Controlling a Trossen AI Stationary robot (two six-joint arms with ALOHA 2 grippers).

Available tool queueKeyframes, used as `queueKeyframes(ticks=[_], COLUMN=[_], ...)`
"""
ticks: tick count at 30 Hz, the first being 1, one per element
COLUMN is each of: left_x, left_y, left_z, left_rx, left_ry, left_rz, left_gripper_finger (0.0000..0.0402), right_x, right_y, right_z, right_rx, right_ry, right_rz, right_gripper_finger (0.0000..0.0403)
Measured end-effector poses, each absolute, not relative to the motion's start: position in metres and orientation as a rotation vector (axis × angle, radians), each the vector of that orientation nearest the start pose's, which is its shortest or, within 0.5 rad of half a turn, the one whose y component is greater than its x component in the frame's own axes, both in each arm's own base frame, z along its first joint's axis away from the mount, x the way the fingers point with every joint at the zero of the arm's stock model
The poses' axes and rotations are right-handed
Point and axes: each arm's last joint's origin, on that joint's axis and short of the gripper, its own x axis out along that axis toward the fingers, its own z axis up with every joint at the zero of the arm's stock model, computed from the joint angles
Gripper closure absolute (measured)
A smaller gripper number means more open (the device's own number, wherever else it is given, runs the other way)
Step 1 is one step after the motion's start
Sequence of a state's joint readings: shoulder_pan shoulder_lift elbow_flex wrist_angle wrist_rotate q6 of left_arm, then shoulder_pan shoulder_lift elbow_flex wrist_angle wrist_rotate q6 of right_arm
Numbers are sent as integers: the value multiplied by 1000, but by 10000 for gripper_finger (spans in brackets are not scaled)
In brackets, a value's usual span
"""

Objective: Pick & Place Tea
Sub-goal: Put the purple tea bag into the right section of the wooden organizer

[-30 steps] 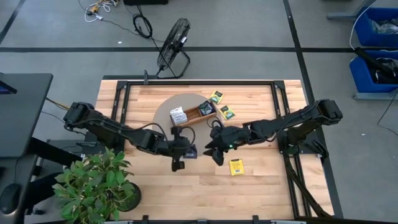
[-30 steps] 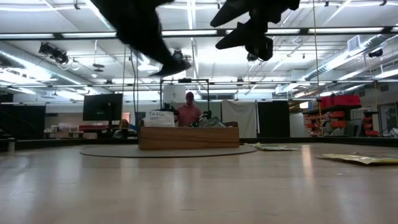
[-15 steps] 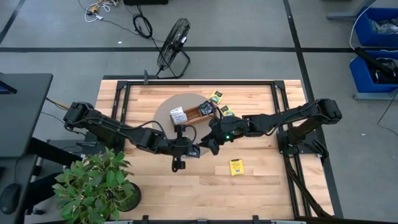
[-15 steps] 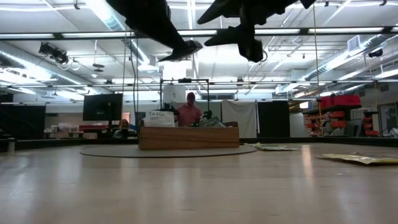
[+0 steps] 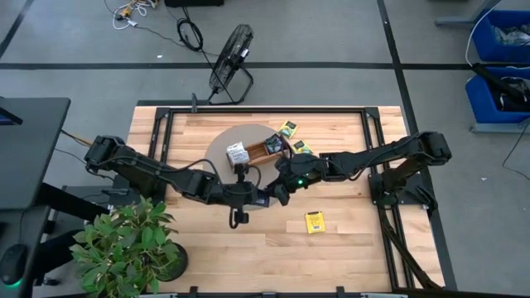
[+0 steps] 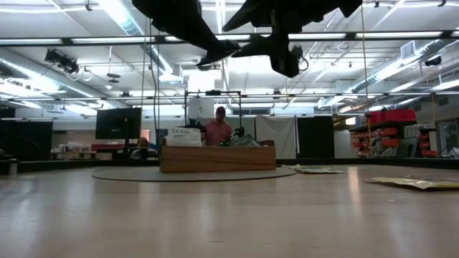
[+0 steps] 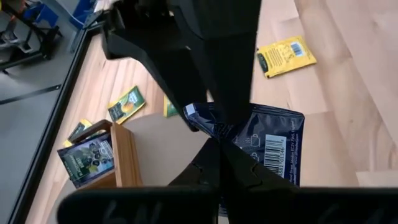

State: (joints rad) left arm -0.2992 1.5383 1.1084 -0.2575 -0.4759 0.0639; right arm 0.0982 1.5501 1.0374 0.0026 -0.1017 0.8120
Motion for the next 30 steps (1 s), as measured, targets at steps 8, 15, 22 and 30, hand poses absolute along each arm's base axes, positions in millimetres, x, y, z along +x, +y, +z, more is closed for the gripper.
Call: queueKeyframes(ticks=[8, 15, 22, 30], left_x=[321, 321, 323, 321], left_y=[-84, -81, -78, -81], left_z=[260, 260, 261, 261], left_rx=[323, 321, 286, 105], left_ry=[647, 647, 636, 622], left_rz=[153, 165, 189, 231], left_gripper_finger=[397, 396, 381, 340], right_x=[340, 340, 339, 320], right_y=[31, 30, 28, 15], right_z=[252, 252, 251, 257], right_rx=[796, 785, 729, 632], right_ry=[563, 571, 590, 676], right_rz=[-23, -11, -4, -59], right_gripper_finger=[279, 366, 399, 401])
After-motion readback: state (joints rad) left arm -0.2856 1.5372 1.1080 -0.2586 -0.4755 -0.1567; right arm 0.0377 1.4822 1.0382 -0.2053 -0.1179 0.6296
